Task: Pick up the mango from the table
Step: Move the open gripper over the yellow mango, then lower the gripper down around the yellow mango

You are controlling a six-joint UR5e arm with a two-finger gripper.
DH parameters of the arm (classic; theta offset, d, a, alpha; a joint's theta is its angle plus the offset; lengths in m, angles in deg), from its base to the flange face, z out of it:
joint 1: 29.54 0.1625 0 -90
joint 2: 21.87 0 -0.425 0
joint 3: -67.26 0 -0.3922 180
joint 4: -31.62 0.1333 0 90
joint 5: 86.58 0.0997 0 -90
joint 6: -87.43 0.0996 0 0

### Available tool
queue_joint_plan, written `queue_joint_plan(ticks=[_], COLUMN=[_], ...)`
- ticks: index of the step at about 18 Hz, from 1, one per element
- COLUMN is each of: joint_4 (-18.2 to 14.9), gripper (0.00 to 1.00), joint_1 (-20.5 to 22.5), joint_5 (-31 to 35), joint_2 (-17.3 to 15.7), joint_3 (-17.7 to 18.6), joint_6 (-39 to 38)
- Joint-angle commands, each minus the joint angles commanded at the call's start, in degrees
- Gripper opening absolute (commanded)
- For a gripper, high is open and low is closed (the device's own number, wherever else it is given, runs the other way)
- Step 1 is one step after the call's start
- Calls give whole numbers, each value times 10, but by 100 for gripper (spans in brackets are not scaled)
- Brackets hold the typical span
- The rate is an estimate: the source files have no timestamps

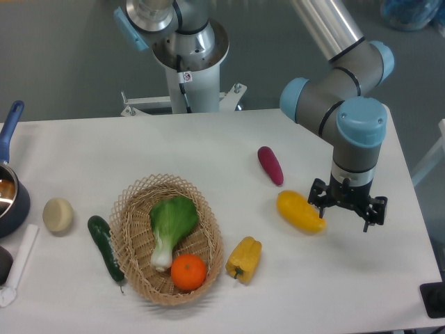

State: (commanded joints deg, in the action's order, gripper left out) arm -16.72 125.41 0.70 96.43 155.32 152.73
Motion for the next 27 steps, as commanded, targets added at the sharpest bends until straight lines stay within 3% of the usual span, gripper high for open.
queue_joint_plan(ticks=[11,20,24,27], joint_4=[-1,-1,-2,-3], gripper=[100,100,100,100], joint_1=[-2,-4,-4,-10], joint_5=[9,14,56,67], joint_2=[-7,-6,-10,-6], joint_3=[6,41,72,71], joint_6=[-40,-59,-184,-298])
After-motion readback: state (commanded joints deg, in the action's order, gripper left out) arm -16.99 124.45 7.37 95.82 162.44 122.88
